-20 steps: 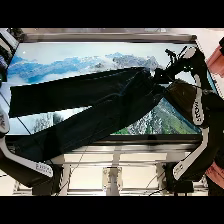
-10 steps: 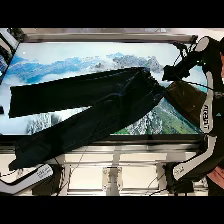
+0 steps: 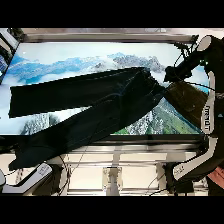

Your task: Fold the clothes and pants, and hang the long-sleeved shirts on hangers.

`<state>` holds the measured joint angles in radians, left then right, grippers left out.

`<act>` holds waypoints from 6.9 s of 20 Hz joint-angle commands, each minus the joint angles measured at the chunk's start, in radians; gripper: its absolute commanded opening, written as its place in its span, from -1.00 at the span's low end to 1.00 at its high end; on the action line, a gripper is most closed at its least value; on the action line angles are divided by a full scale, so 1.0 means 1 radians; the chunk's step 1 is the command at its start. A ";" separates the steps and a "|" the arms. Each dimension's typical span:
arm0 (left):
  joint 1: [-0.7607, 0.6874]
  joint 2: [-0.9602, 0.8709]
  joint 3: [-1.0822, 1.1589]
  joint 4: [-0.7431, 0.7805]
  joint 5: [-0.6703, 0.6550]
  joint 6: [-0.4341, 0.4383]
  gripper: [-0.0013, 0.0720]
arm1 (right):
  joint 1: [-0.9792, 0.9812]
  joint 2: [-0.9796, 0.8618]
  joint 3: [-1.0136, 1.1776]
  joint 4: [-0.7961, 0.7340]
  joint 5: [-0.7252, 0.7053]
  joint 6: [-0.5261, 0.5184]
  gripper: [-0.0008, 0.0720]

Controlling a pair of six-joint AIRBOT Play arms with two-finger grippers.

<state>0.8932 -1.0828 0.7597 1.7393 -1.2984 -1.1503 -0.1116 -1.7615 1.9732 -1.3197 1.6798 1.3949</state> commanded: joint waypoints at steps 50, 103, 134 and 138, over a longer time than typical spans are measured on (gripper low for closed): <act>0.179 -0.188 0.173 0.014 0.166 0.063 0.37 | 0.055 0.000 -0.042 -0.073 -0.004 -0.053 0.55; 0.204 -0.110 0.224 -0.447 0.249 0.176 -0.84 | -0.016 0.042 -0.604 0.192 -0.002 -0.354 -0.90; 0.204 -0.026 0.532 -0.866 0.357 0.038 -0.84 | -0.605 0.851 -0.767 0.557 0.161 -0.349 -0.90; 0.203 -0.026 0.575 -0.880 0.426 0.012 -0.84 | -0.605 0.866 -0.737 0.577 0.160 -0.326 -0.91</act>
<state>1.0966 -1.1091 1.3106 0.8722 -0.9211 -1.1236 -0.7158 -0.9073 1.2201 -0.7494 1.8400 1.0420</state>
